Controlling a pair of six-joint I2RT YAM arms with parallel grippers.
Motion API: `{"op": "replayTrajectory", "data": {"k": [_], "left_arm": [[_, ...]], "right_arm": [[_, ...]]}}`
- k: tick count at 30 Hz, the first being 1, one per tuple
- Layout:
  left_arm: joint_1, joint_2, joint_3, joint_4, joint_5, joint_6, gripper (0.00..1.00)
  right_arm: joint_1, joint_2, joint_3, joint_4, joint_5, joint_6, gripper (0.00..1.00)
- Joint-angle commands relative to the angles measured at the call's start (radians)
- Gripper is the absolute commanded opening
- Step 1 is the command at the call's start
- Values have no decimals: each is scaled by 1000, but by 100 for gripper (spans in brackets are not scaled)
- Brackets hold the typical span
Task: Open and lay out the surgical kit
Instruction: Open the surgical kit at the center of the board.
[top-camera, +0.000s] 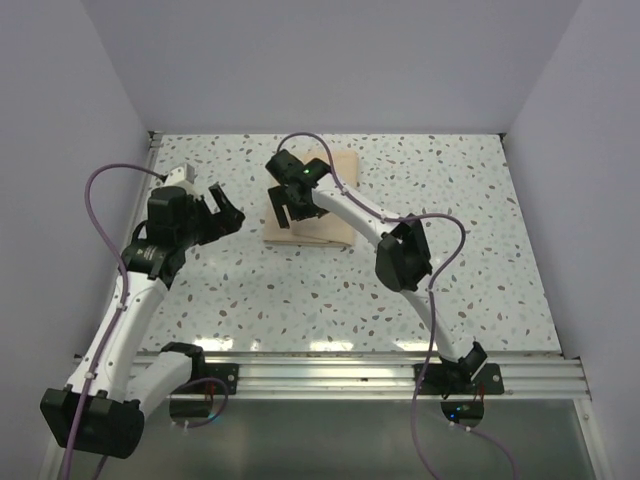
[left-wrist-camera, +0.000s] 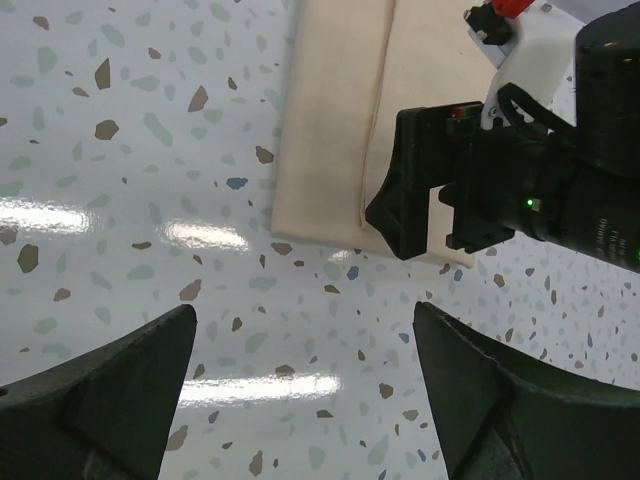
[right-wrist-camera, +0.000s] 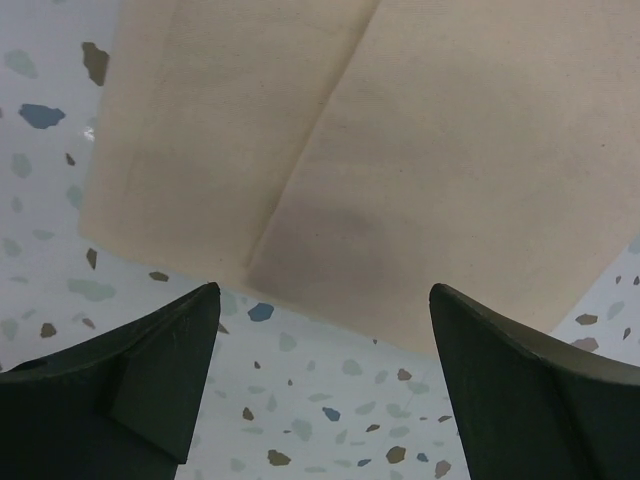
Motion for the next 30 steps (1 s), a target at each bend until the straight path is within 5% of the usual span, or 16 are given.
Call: {"op": "replayTrajectory", "data": {"k": [1, 13, 16, 17, 20, 30], "left_arm": [[-6, -50, 33, -64, -47, -15, 93], [-6, -18, 63, -136, -84, 40, 93], [-6, -1, 66, -124, -81, 45, 93], [-5, 8, 69, -118, -84, 48, 93], [-5, 30, 82, -109, -84, 55, 93], [-25, 180, 210, -72, -158, 118, 91]], "right_arm": [[-4, -1, 6, 11, 28, -14, 88], [42, 124, 20, 14, 26, 0, 59], [42, 125, 13, 5, 45, -6, 40], [42, 122, 10, 0, 51, -8, 25], [42, 82, 11, -14, 83, -14, 12], [-42, -212, -79, -32, 226, 5, 0]]}}
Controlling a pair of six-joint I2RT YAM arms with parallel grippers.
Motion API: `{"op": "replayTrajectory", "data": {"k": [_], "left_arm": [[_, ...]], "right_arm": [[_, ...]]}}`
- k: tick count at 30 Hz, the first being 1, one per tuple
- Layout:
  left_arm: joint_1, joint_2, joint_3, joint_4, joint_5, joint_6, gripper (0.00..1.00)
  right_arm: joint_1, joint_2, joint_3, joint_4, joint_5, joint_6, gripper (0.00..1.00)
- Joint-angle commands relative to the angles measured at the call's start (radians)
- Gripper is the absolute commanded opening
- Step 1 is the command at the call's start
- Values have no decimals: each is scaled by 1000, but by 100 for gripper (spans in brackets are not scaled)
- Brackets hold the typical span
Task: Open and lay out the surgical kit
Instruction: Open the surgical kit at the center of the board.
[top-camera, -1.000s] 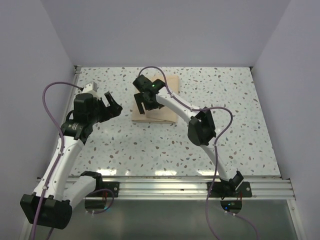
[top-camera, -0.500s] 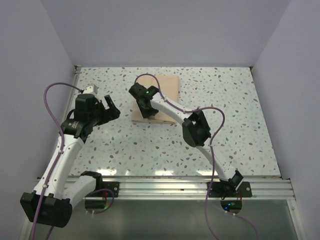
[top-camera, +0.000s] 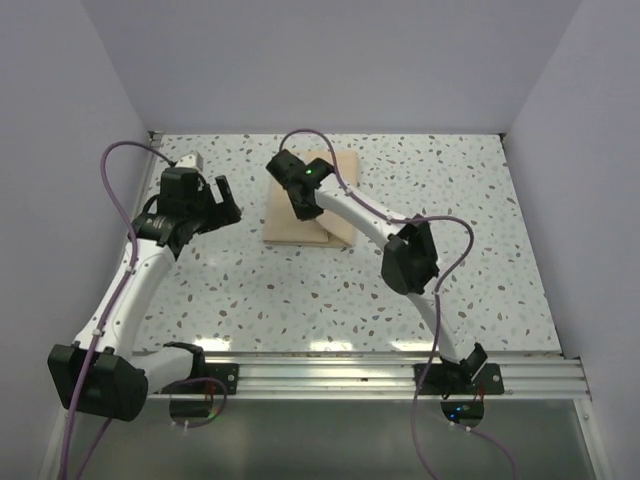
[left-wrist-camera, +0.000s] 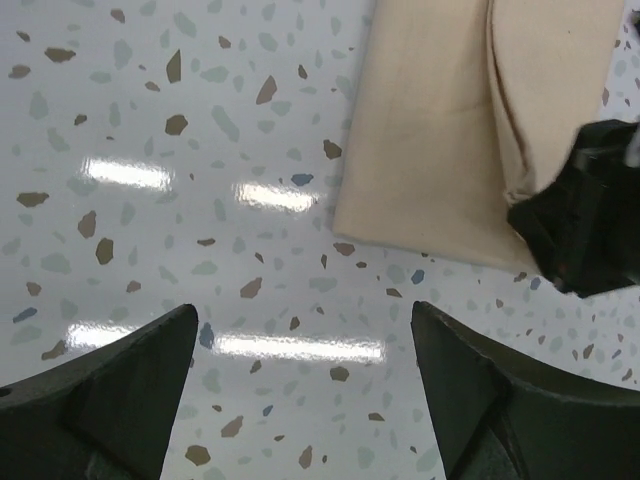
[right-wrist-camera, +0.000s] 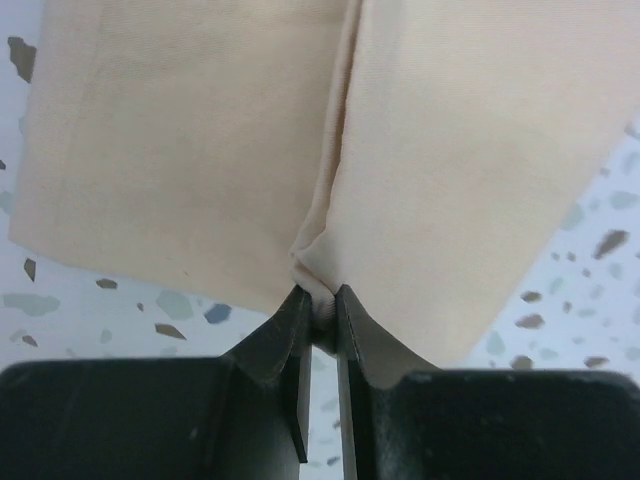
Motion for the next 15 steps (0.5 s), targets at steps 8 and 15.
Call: {"op": "replayTrajectory", "data": {"k": [8, 15], "left_arm": [[-137, 316, 251, 58, -172, 121, 90], [-359, 595, 378, 58, -212, 120, 91]], "right_arm": [[-212, -473, -448, 45, 197, 44, 0], [-262, -579, -712, 38, 315, 87, 20]]}}
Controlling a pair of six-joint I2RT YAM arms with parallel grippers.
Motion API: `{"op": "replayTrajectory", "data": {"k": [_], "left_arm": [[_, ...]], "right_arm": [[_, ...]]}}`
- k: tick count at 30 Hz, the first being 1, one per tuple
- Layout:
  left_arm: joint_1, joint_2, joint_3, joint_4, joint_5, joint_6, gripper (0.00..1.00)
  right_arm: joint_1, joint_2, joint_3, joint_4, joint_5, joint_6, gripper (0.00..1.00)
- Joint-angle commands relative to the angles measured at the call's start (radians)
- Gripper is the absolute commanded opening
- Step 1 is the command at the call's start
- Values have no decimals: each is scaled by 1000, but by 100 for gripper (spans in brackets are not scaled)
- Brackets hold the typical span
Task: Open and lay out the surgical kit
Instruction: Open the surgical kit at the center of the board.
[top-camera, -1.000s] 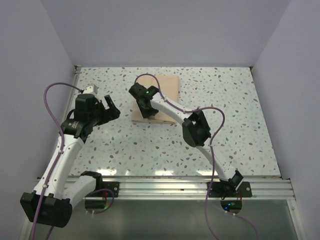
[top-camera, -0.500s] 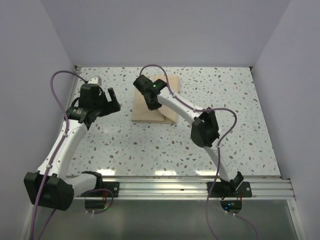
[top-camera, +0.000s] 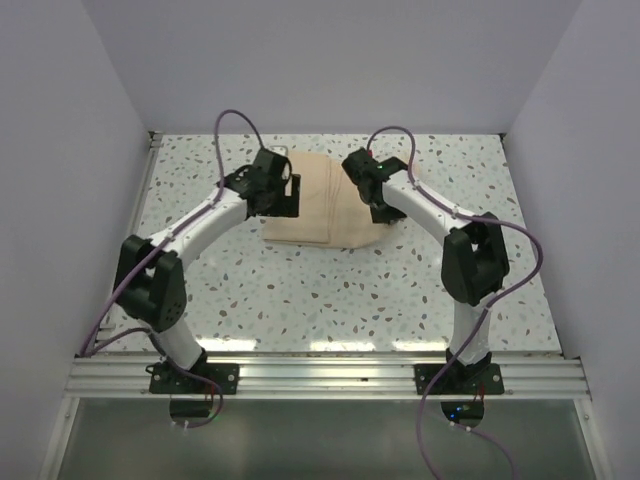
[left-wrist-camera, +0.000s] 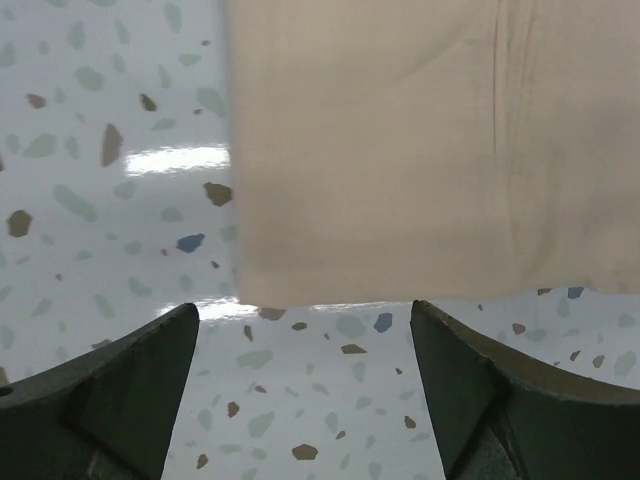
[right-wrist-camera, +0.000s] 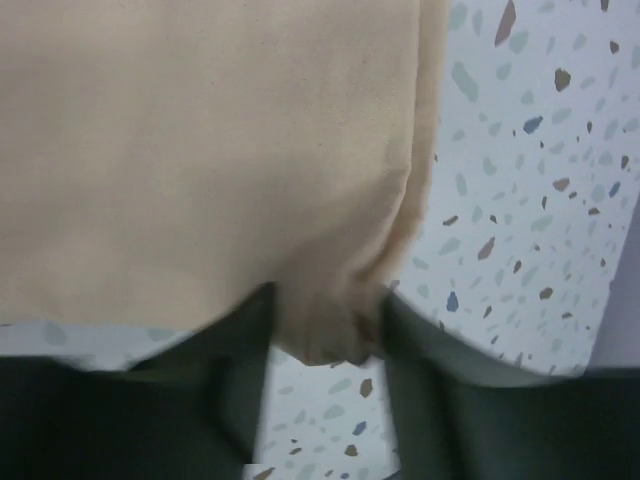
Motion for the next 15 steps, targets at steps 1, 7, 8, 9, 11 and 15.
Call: {"op": "replayTrajectory", "data": {"k": [1, 7, 8, 9, 11, 15], "left_arm": [[-107, 141, 79, 29, -35, 18, 91], [-248, 374, 258, -20, -66, 7, 91], [-274, 405, 287, -37, -90, 8, 91], [-284, 432, 341, -56, -100, 11, 91], [-307, 506, 383, -110, -139, 5, 91], [-318, 560, 407, -140, -201, -16, 86]], "right_arm": [[-8, -96, -89, -8, 117, 44, 89], [-69, -168, -163, -9, 154, 34, 98], [-75, -178, -166, -9, 163, 29, 98], [-84, -193, -175, -8, 171, 26, 98], [-95, -210, -188, 2, 174, 15, 98], [-130, -241, -206, 5, 165, 11, 98]]}}
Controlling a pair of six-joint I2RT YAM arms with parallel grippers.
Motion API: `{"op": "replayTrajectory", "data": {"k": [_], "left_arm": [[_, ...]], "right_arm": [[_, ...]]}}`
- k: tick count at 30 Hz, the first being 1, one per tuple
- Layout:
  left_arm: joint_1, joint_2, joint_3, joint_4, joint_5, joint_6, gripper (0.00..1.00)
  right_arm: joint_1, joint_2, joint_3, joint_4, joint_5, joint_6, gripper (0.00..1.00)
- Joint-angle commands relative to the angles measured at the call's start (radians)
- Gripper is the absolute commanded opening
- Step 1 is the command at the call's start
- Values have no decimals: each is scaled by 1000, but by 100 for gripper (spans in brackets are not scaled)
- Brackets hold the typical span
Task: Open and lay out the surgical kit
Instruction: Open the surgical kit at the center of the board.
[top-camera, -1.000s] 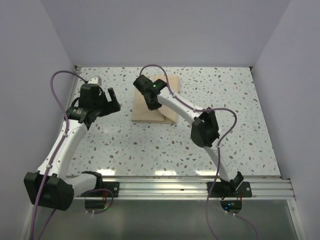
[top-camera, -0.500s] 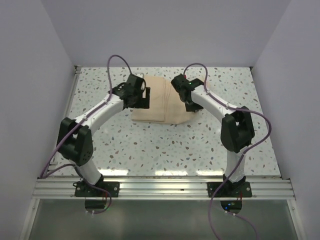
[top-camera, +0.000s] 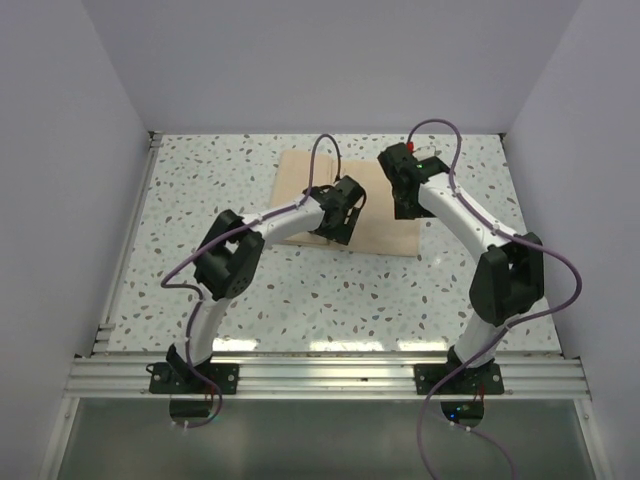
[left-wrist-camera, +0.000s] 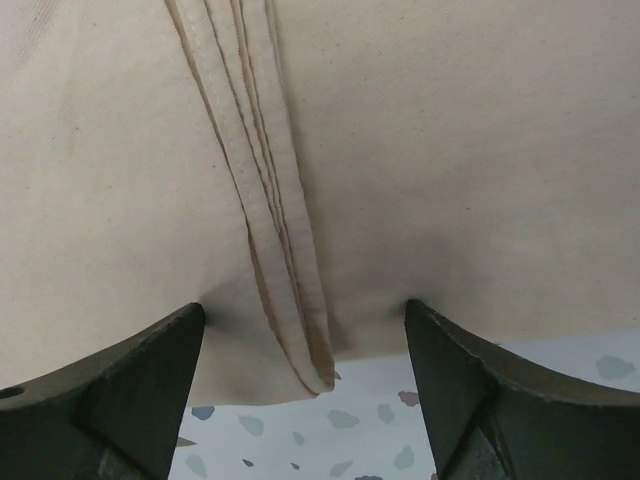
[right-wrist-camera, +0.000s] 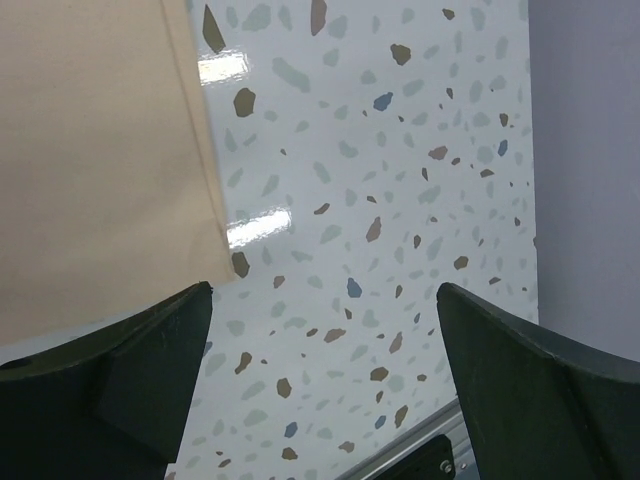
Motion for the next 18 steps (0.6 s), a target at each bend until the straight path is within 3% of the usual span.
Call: {"op": "replayTrajectory", "data": {"k": [1, 3, 7, 10, 11, 14, 18], "left_arm": [[6, 28, 41, -69, -104, -16, 83], [6, 35, 49, -74, -122, -18, 69], [10, 26, 73, -108, -160, -22, 56], [20, -1, 81, -115, -176, -16, 33], [30, -9, 81, -118, -177, -18, 18], [59, -41, 98, -140, -170, -22, 0], [124, -116, 110, -157, -153, -33, 0]], "right_arm": [[-20, -51, -19, 18, 33, -3, 98], [-32, -56, -28, 21, 33, -7, 98], [-48, -59, -30, 31, 33, -26, 98], [-54, -41, -18, 31, 30, -32, 98], [-54, -27, -6, 31, 30, -30, 98], [-55, -2, 31, 30, 18, -27, 98], [-65, 47, 99, 45, -75, -50, 98]]}}
